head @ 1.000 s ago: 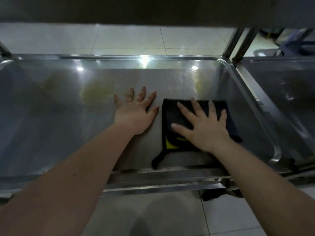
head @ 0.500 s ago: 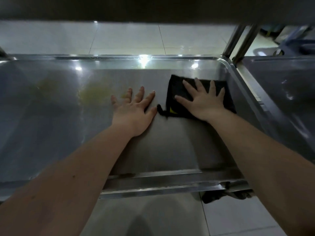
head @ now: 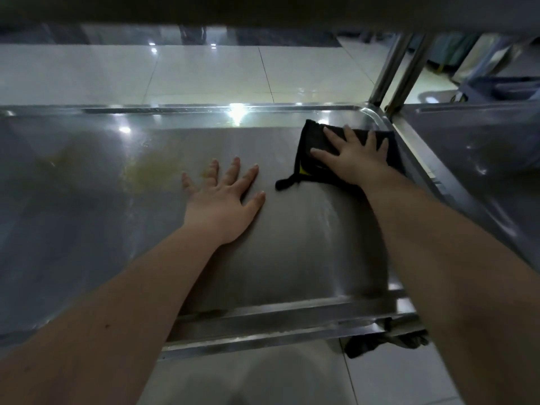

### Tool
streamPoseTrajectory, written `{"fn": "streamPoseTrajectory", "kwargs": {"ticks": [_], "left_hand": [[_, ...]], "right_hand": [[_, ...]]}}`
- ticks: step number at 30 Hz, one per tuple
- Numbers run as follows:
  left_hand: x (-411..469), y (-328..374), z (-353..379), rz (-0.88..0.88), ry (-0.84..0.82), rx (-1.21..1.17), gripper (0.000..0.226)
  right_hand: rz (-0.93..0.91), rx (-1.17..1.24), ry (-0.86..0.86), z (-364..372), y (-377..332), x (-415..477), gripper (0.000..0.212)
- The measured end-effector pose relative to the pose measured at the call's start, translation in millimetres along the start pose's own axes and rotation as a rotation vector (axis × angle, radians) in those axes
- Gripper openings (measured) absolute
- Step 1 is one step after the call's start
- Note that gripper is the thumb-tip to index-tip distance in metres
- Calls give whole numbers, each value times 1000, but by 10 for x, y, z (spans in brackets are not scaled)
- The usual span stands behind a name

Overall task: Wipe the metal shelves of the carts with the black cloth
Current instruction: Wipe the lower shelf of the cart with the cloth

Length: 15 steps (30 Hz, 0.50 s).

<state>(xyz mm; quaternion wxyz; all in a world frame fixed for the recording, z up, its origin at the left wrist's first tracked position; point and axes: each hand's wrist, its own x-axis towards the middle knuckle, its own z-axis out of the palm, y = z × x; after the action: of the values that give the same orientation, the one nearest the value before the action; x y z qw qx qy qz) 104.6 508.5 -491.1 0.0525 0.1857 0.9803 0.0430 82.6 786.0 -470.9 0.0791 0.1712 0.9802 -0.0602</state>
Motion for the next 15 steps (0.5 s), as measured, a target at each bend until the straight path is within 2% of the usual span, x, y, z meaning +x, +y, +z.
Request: {"fn": "streamPoseTrajectory", "kwargs": {"ticks": [3,6,15], "left_hand": [[34,-1,18,-12,6,-7,63],[62,-13,-15,-14,6,-8,62],[13,22,-35,-5,2,0,62]], "right_hand": [[27,6,-6,-71,-63,306,79],[8,7,-1,-73,-63,235,76],[-222,-60,-65,247,144,-1539,77]]}}
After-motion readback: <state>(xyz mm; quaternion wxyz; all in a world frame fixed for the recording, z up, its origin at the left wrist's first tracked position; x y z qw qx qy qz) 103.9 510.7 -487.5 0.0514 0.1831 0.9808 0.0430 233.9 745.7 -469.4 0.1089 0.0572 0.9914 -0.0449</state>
